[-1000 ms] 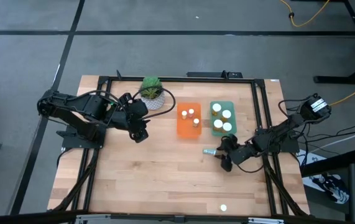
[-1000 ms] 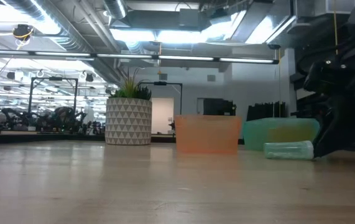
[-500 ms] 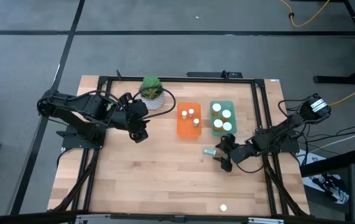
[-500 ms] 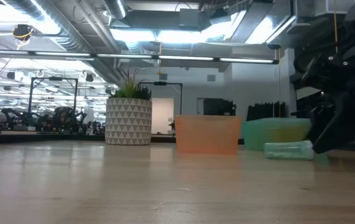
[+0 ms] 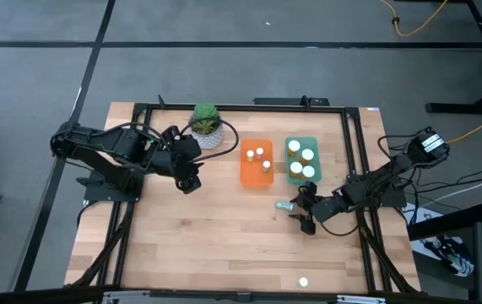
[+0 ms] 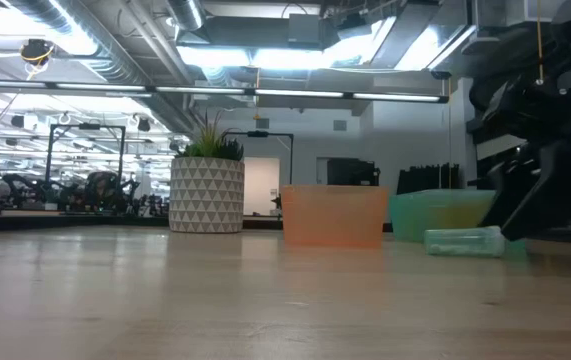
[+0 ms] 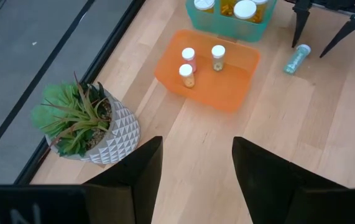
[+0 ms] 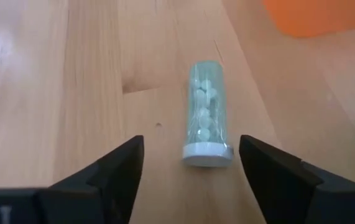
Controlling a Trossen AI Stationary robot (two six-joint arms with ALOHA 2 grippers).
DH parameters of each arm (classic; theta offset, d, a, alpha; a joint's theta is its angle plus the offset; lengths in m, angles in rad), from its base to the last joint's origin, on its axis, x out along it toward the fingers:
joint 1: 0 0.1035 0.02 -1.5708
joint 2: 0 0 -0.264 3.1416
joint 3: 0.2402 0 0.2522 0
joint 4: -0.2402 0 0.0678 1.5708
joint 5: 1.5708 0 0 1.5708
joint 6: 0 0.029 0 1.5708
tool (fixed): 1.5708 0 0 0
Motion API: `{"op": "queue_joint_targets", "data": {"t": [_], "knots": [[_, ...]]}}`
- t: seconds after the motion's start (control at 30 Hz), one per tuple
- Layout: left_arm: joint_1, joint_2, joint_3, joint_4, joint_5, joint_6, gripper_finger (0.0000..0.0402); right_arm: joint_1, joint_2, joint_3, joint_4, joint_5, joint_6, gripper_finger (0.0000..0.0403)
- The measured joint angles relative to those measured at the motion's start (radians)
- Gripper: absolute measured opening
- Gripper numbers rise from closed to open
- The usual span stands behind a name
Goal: Pick and place medicine bottles into bin by pill shape (circle, oval)
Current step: Adjust the small blue bottle
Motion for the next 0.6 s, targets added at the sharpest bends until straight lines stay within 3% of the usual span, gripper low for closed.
{"op": "queue_joint_targets", "data": {"t": [0.23, 0.6], "knots": [[0.000, 0.000, 0.000, 0.000, 0.000, 0.000, 0.0187, 0.000, 0.010, 0.000, 0.000, 0.025, 0.013, 0.0232], [0.000, 0.000, 0.000, 0.000, 0.000, -0.002, 0.0187, -0.011, 0.055, 0.000, 0.020, 0.021, 0.014, 0.0228]]}}
